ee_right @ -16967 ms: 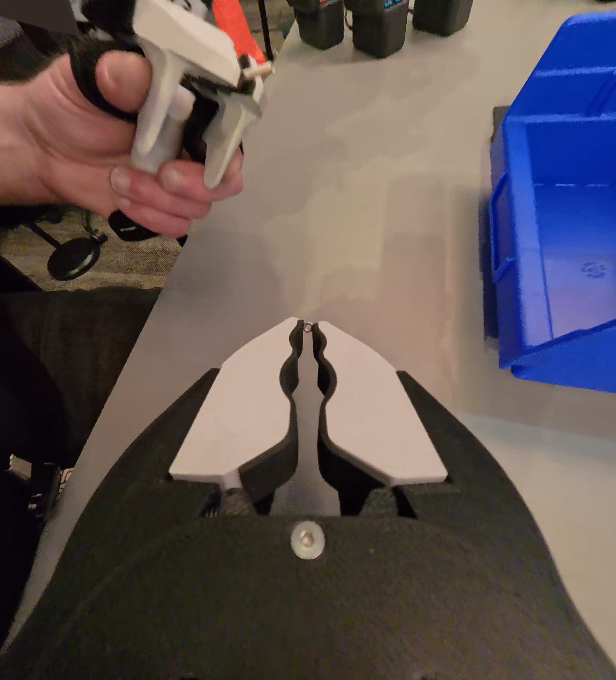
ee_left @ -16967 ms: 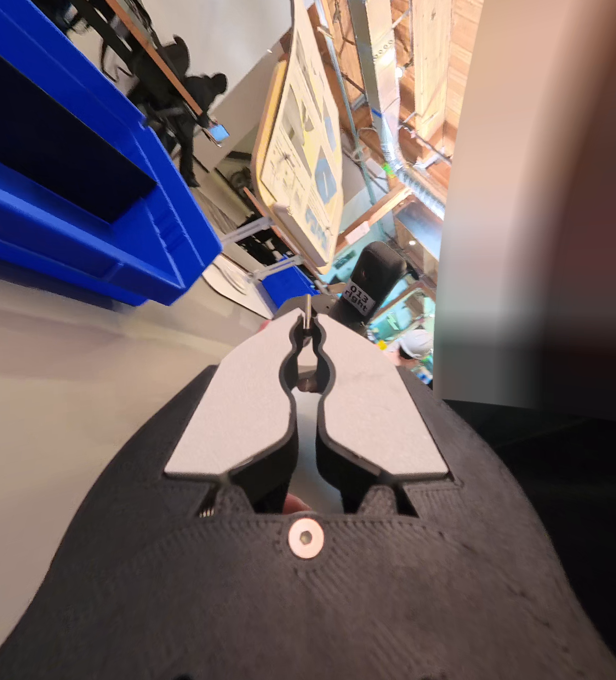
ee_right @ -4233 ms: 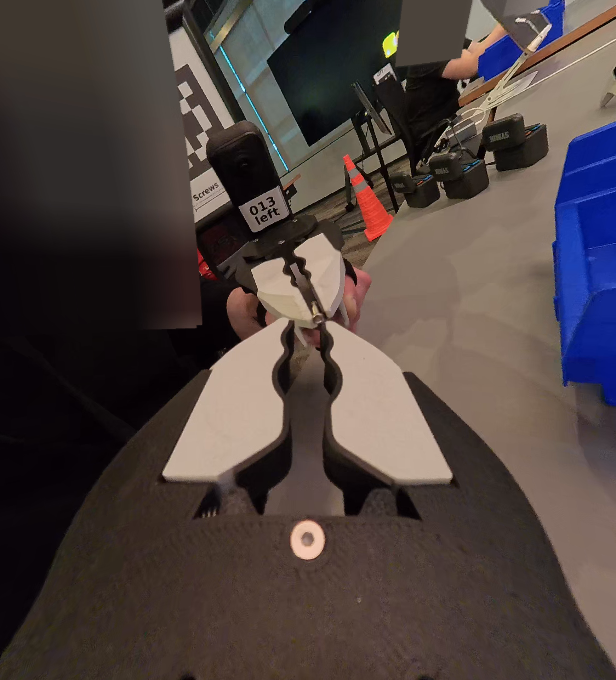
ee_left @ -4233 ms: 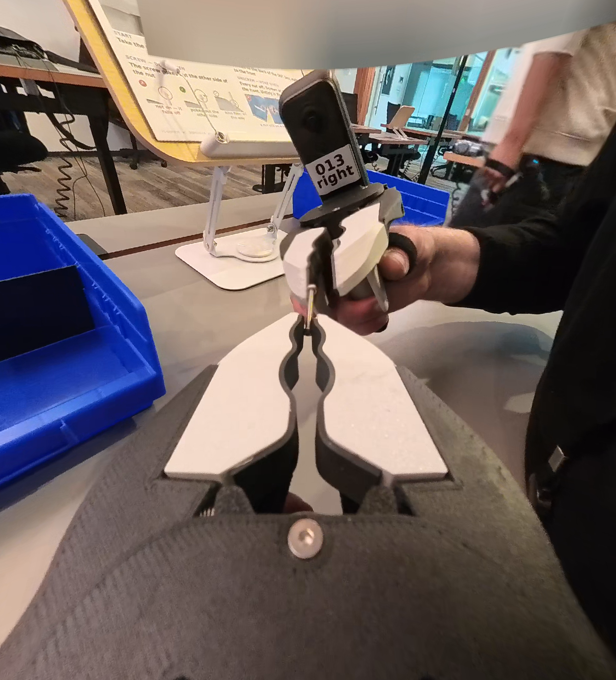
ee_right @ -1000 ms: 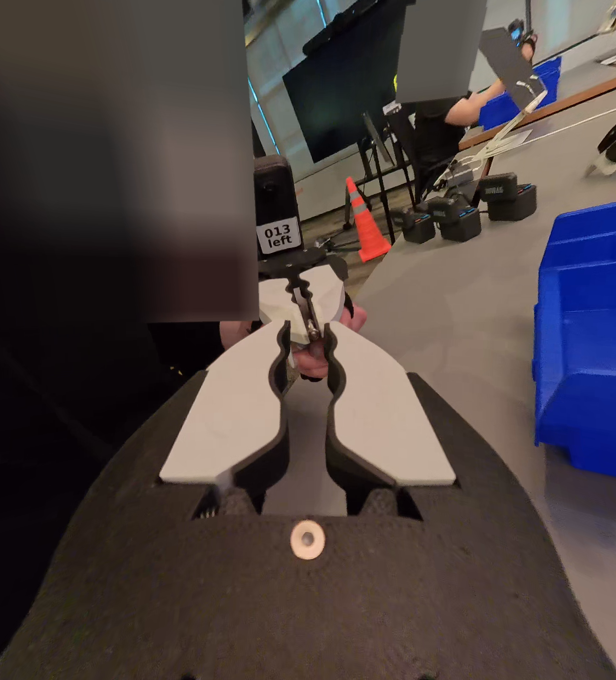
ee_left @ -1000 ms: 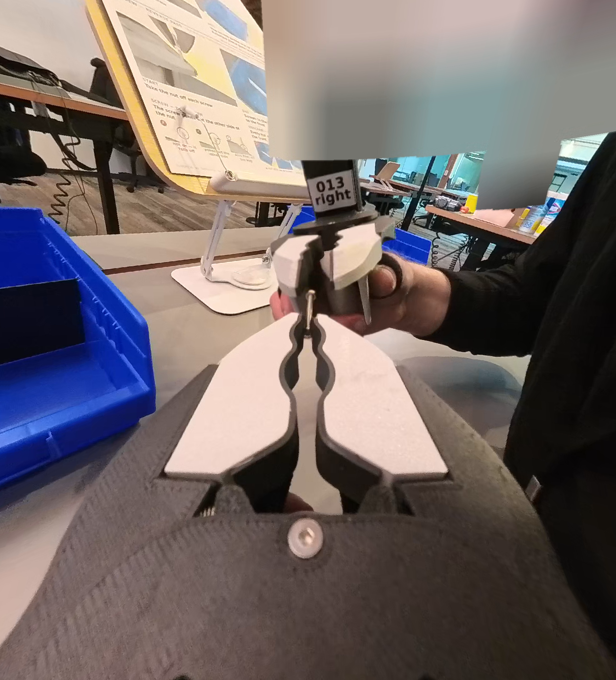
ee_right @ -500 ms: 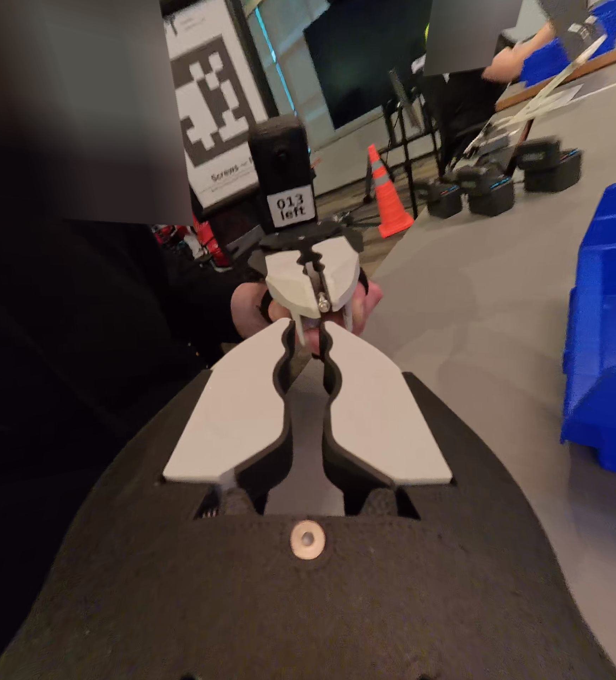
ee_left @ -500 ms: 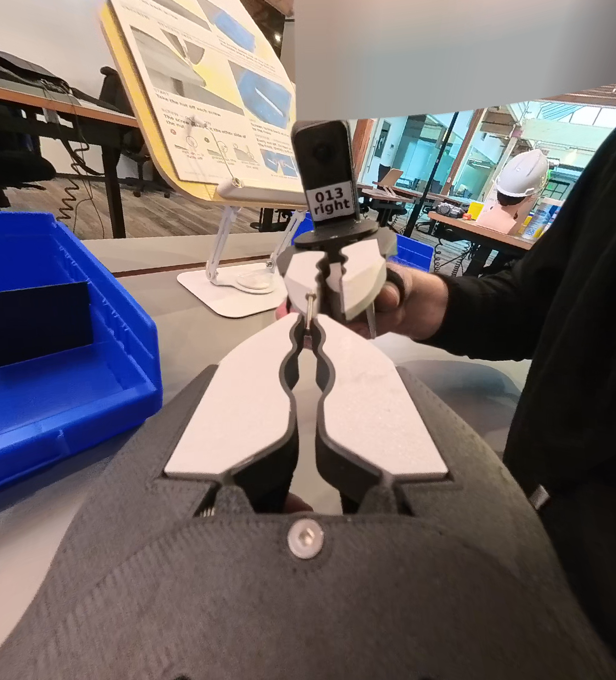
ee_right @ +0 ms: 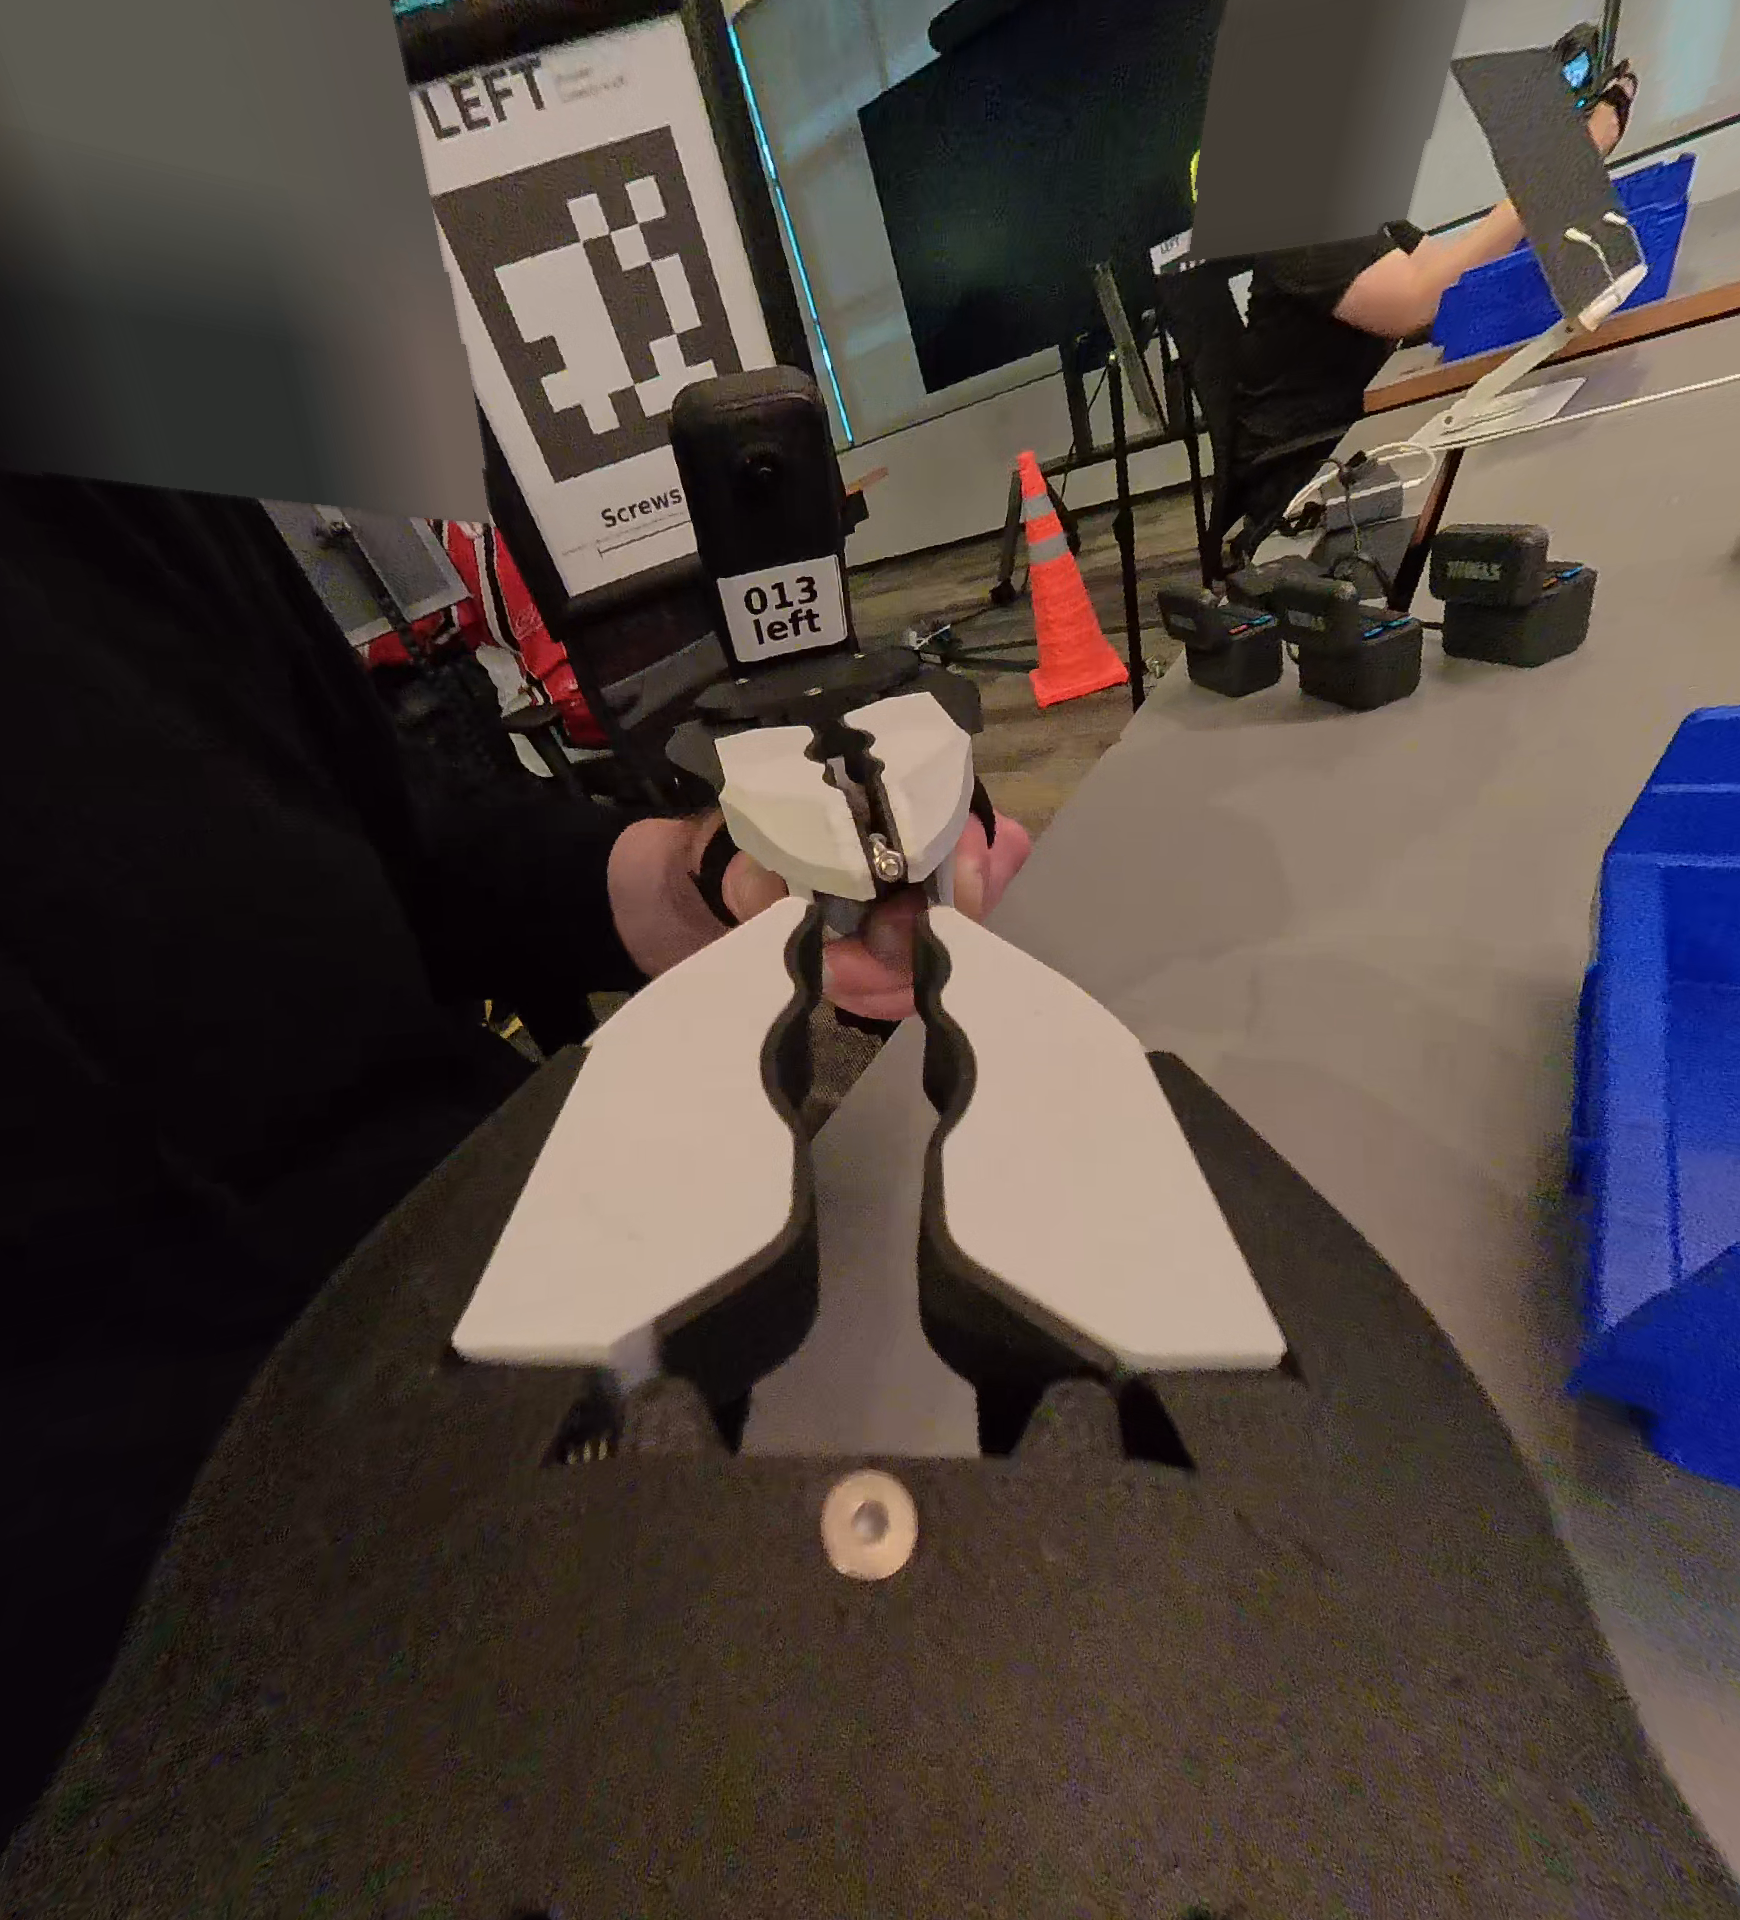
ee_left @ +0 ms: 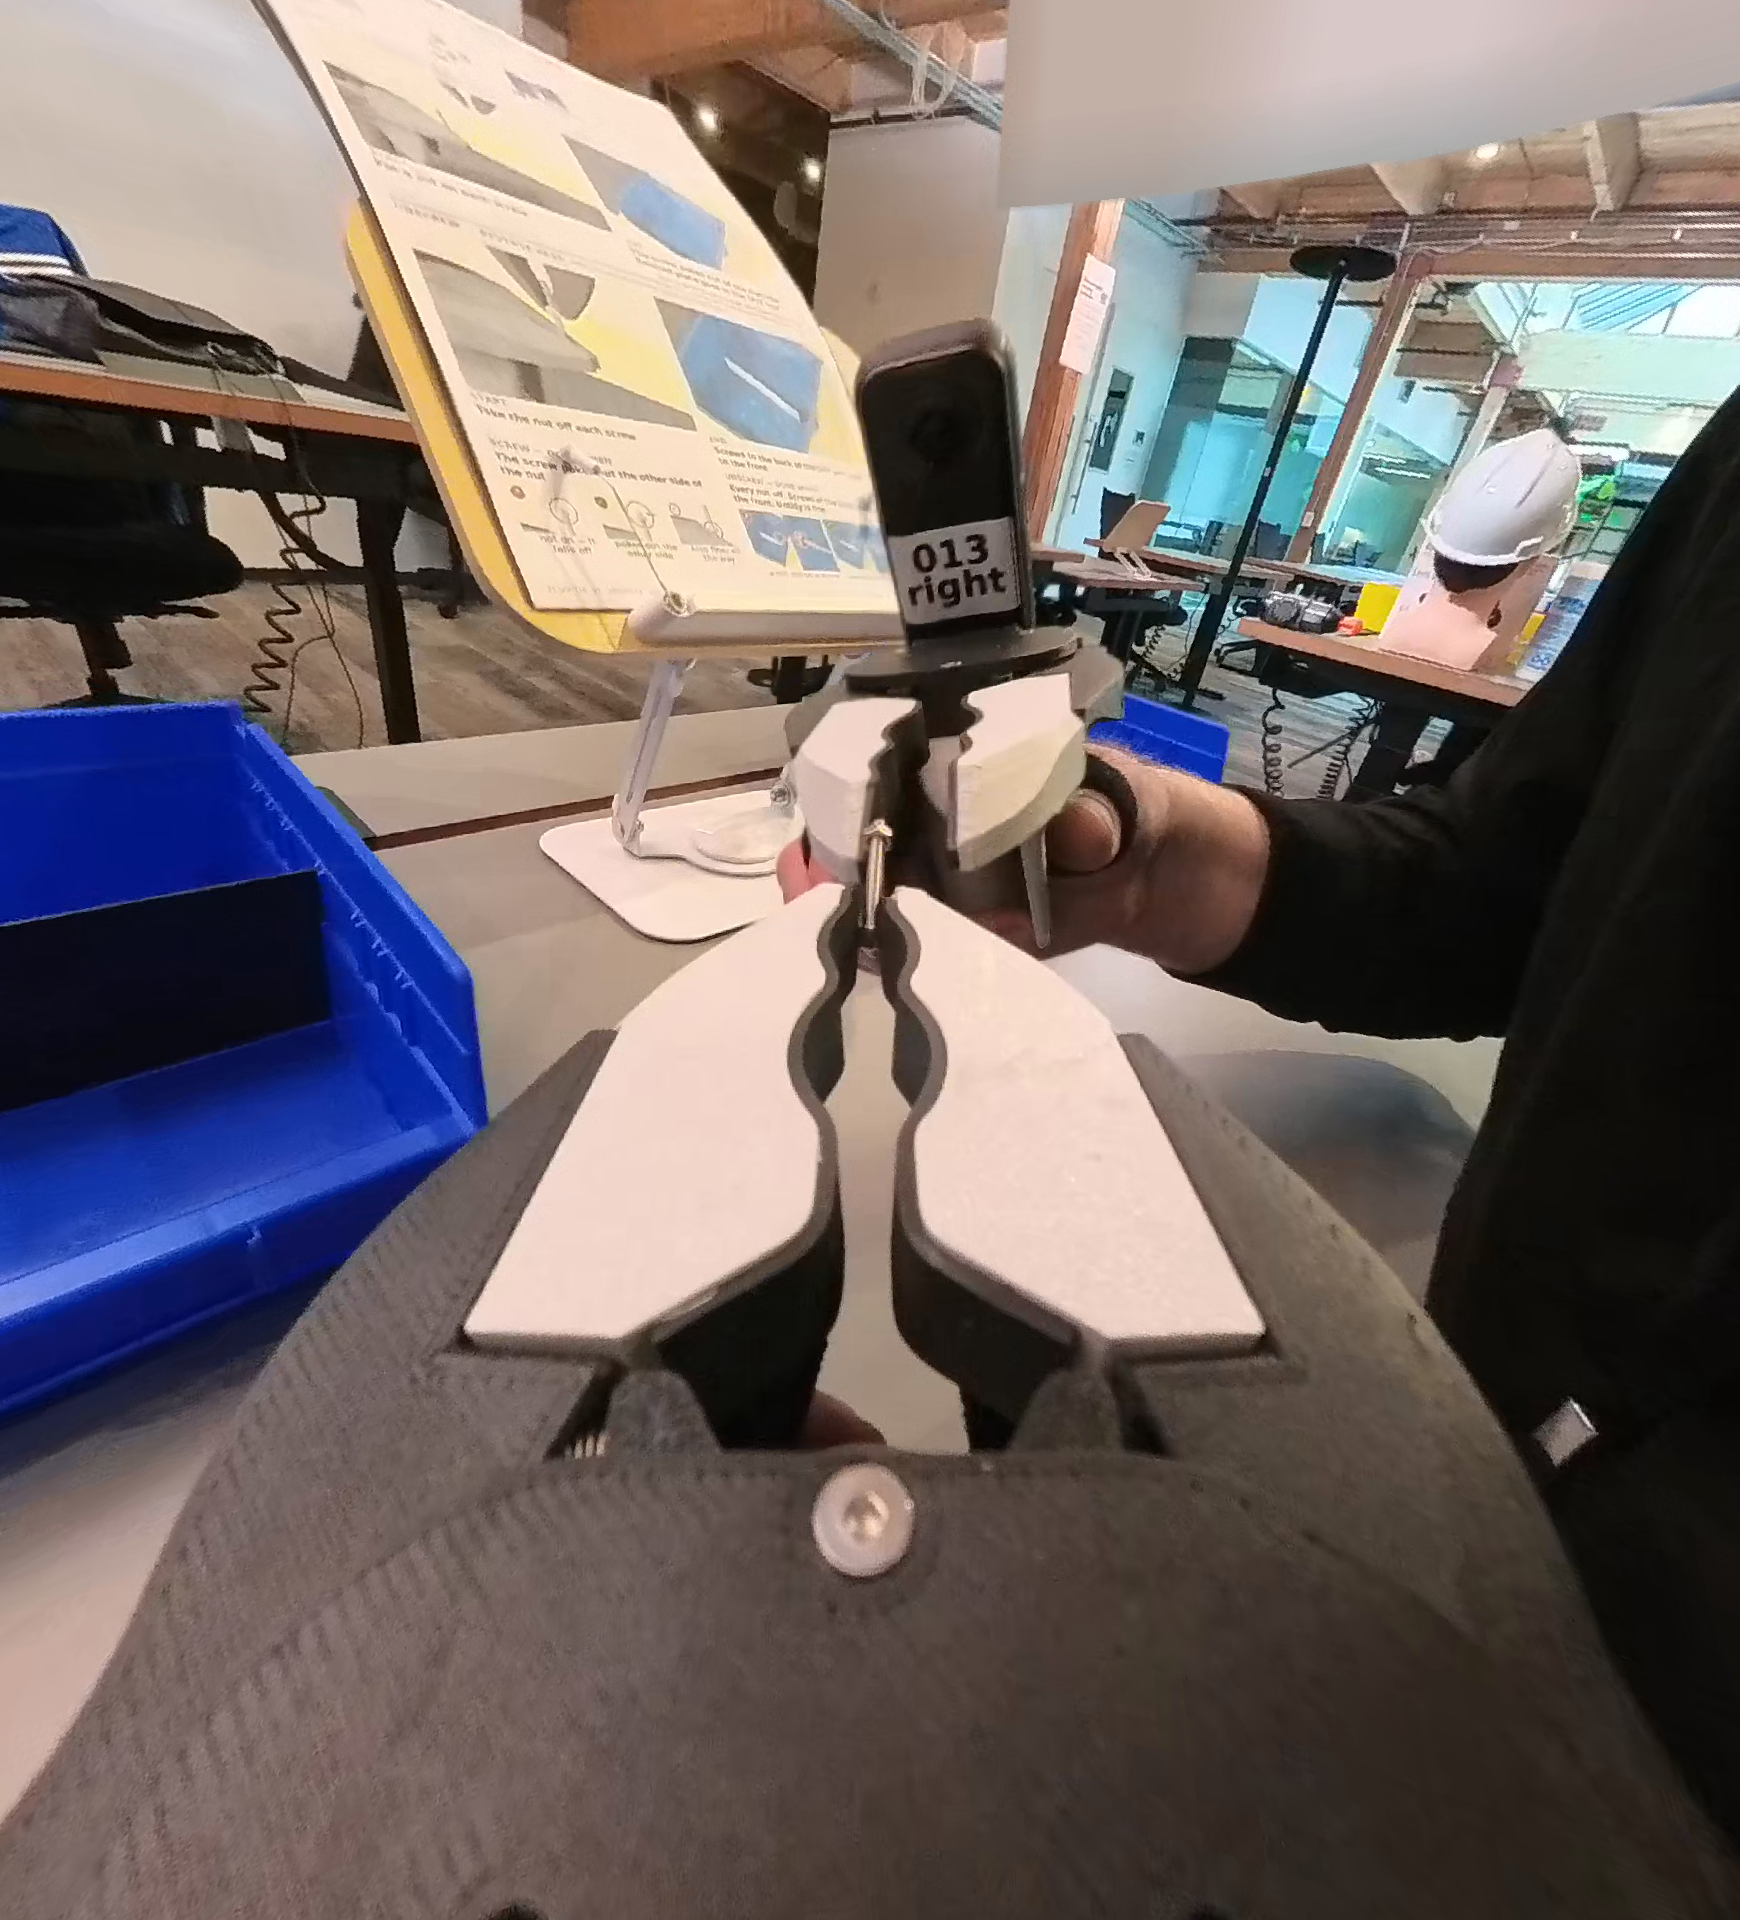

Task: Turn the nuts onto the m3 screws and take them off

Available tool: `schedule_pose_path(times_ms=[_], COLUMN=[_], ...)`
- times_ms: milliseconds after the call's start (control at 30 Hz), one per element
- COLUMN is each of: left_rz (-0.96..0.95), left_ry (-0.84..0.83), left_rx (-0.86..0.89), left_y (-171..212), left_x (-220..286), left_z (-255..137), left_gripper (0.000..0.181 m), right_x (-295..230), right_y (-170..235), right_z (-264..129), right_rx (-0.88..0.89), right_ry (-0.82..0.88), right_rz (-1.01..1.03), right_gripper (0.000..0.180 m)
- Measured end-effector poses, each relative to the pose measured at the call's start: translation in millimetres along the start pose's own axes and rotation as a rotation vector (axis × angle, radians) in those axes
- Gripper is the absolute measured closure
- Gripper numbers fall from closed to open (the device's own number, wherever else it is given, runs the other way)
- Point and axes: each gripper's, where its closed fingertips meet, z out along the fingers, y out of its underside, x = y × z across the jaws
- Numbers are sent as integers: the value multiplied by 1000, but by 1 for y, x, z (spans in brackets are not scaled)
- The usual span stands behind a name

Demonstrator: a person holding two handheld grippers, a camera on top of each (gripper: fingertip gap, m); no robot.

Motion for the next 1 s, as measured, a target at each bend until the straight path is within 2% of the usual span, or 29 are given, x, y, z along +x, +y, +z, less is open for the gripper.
schedule_pose_path(times_ms=[100, 400, 800, 1000], left_rz=[19, 111, 142, 152], left_ry=[-20, -100, -141, -182], left_rx=[10, 13, 38, 54], left_y=[-4, -16, -18, -20], left_x=[5, 21, 39, 40], left_z=[-8, -38, -64, -80], left_gripper=[178, 178, 178, 178], right_x=[-5, -24, -45, -53], right_y=[-7, -26, -36, -32], right_z=[5, 25, 50, 66], right_rx=[3, 37, 99, 116], right_ry=[28, 31, 91, 56], right_rz=[-41, 3, 23, 58], right_gripper=[161, 160, 160, 159])
